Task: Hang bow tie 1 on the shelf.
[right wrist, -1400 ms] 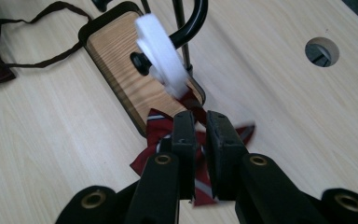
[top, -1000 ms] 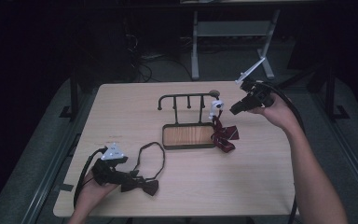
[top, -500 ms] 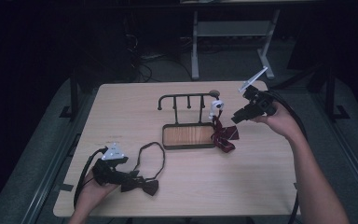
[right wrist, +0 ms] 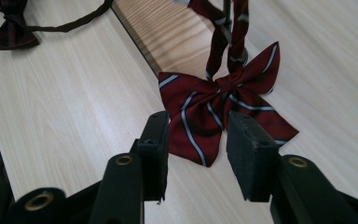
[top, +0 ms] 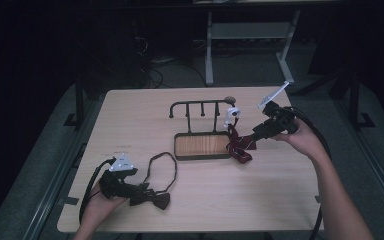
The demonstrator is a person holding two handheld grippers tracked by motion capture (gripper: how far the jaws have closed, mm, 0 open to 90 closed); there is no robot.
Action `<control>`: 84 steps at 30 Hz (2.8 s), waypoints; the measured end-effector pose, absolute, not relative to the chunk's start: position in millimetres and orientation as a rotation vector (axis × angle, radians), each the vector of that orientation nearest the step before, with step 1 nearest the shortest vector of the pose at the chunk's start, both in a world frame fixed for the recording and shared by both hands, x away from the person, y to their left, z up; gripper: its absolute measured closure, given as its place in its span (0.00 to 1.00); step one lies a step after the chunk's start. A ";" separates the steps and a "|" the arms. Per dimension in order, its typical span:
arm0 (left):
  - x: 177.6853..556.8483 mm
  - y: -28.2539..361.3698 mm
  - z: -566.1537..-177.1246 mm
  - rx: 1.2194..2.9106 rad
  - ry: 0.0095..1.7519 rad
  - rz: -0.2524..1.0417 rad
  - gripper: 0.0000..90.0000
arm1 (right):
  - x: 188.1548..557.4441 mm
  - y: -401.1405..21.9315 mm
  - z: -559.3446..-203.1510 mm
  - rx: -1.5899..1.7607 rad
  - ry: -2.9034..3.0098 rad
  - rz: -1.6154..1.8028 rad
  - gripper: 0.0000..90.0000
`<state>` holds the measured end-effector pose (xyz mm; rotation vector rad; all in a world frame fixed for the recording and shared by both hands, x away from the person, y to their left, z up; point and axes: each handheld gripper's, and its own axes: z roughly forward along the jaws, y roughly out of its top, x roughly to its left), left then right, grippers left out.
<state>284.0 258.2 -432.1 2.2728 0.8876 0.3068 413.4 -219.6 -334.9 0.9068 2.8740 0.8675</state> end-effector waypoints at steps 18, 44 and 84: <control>285.4 257.8 -431.5 2.266 0.883 0.292 0.33 | 398.3 -228.3 -363.4 0.934 2.890 0.879 0.56; 289.8 252.9 -432.8 2.284 0.875 0.274 0.33 | 377.4 -237.8 -391.7 0.963 2.910 0.895 0.50; 292.7 246.2 -425.1 2.335 0.832 0.271 0.39 | 326.8 -241.3 -426.4 0.983 2.863 0.959 0.45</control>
